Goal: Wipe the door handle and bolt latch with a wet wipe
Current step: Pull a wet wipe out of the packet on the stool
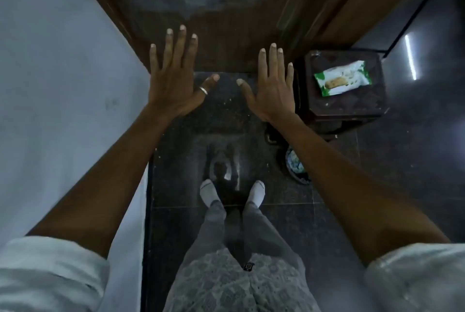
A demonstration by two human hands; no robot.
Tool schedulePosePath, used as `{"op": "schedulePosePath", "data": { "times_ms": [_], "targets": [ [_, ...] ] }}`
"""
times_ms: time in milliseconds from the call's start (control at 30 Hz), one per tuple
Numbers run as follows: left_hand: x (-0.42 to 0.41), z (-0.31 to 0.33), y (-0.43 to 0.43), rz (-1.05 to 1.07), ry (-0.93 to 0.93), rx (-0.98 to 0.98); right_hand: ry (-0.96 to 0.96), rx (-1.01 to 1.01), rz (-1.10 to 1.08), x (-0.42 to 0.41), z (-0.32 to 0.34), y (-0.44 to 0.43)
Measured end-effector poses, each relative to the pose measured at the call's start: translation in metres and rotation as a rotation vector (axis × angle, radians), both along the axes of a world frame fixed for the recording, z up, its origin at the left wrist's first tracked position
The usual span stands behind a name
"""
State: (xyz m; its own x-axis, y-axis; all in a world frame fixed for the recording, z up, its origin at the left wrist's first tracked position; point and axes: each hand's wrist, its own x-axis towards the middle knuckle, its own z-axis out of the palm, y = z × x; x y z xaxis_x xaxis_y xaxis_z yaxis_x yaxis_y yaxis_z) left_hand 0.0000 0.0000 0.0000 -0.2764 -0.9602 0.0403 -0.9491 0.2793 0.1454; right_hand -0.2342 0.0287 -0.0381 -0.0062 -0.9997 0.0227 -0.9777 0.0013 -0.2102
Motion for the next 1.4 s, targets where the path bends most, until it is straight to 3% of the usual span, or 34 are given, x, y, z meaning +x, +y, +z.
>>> {"op": "schedulePosePath", "data": {
  "times_ms": [400, 900, 1400],
  "targets": [
    [-0.058, -0.031, 0.034, -0.101, -0.031, 0.079, -0.035, 0.005, -0.062, -0.056, -0.024, 0.037],
    [-0.288, -0.037, 0.102, -0.063, -0.037, 0.11, -0.033, -0.001, -0.038, -0.284, -0.033, 0.116],
    [-0.4, -0.077, 0.047, -0.112, 0.036, 0.195, -0.037, 0.122, -0.064, -0.38, -0.053, 0.061]
  ]
}}
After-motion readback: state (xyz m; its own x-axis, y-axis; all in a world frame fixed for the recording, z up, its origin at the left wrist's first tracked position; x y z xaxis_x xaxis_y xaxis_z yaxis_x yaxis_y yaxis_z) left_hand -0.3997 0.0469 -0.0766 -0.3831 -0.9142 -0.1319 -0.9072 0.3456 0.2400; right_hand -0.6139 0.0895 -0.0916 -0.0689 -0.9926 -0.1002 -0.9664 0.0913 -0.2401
